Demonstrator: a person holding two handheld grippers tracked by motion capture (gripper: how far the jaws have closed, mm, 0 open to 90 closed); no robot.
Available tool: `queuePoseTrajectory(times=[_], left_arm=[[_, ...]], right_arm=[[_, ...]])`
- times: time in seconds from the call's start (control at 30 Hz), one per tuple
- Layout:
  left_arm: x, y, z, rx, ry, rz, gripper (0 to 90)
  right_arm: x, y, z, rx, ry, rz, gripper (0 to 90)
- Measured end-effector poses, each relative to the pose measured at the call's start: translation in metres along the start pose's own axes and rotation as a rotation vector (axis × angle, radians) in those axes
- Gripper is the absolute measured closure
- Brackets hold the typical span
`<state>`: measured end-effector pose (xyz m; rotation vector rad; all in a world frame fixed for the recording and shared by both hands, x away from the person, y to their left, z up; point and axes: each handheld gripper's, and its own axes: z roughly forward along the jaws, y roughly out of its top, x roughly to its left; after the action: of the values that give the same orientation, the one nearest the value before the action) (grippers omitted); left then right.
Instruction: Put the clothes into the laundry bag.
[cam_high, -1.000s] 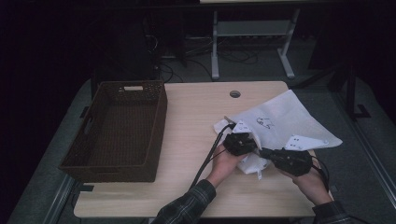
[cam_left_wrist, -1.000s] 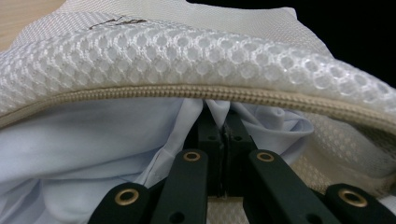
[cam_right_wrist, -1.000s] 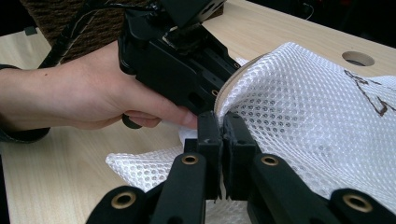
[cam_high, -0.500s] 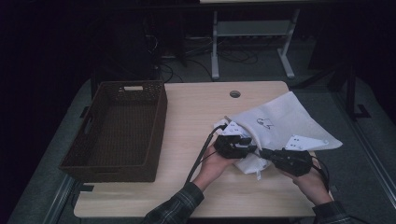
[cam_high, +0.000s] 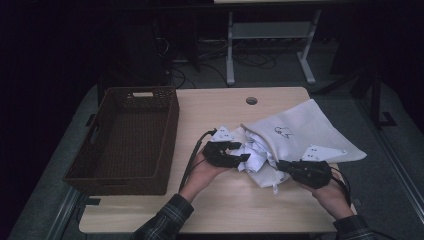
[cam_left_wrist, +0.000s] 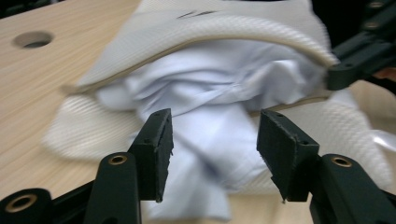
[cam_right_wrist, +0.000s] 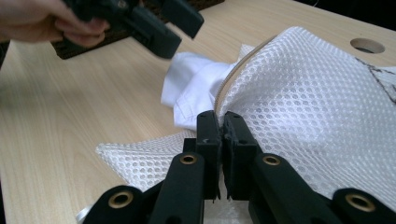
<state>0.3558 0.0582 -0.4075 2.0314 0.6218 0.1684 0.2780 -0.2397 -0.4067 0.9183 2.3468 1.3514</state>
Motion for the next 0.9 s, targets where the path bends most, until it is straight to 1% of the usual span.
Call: queuePoseTrajectory(times=[0.03,0.13,0.23,0.27,0.3,0.37,0.4,0.43,0.47,0.5,0.53,0.57,0.6,0.67,0.73,0.8,0.83,0.9], left_arm=[[0.004,0.0,0.0,0.005,0.008,-0.002,45.1],[0.023,0.0,0.002,0.023,0.053,-0.022,44.7],[0.046,0.0,0.01,0.057,0.076,-0.062,42.2],[0.051,0.0,0.013,0.058,0.079,-0.072,41.3],[0.056,0.0,0.016,0.069,0.083,-0.08,40.5],[0.067,0.0,0.023,0.093,0.095,-0.081,38.6],[0.07,0.0,0.026,0.095,0.1,-0.08,37.2],[0.07,0.0,0.026,0.095,0.1,-0.08,36.9],[0.076,0.001,0.031,0.107,0.114,-0.075,36.1],[0.076,0.001,0.031,0.107,0.114,-0.075,35.3],[0.081,0.001,0.034,0.119,0.125,-0.072,34.0],[0.087,0.001,0.041,0.125,0.136,-0.081,31.4],[0.09,0.0,0.045,0.129,0.133,-0.089,29.8],[0.094,-0.001,0.051,0.15,0.138,-0.082,27.7],[0.098,-0.001,0.059,0.175,0.142,-0.071,27.6],[0.101,0.0,0.066,0.186,0.13,-0.074,27.6],[0.101,0.0,0.066,0.186,0.13,-0.074,27.7],[0.103,0.001,0.074,0.215,0.133,-0.064,30.4]], right_arm=[[0.0,0.0,0.001,0.002,-0.002,-0.002,85.2],[0.0,0.0,0.002,0.007,-0.001,-0.004,85.2],[0.0,0.0,0.002,0.009,-0.001,-0.005,85.1],[0.0,0.0,0.002,0.01,-0.002,-0.006,85.1],[0.0,-0.001,0.002,0.01,-0.002,-0.006,85.1],[0.0,-0.001,0.002,0.011,-0.002,-0.007,85.1],[0.0,-0.002,0.002,0.008,0.0,-0.008,85.1],[0.0,-0.002,0.002,0.008,0.0,-0.008,85.1],[-0.001,-0.003,0.003,0.011,0.004,-0.004,85.1],[-0.001,-0.003,0.003,0.011,0.004,-0.004,85.1],[-0.001,-0.003,0.003,0.009,0.005,-0.003,84.8],[-0.001,-0.003,0.003,0.008,0.004,-0.004,84.8],[-0.001,-0.003,0.003,0.009,0.004,-0.004,84.7],[-0.001,-0.003,0.003,0.008,0.003,-0.004,84.7],[-0.001,-0.003,0.003,0.007,0.003,-0.005,84.7],[-0.001,-0.003,0.002,0.007,0.004,-0.005,84.7],[-0.001,-0.003,0.002,0.007,0.004,-0.005,84.7],[-0.001,-0.003,0.003,0.005,0.005,-0.004,84.7]])
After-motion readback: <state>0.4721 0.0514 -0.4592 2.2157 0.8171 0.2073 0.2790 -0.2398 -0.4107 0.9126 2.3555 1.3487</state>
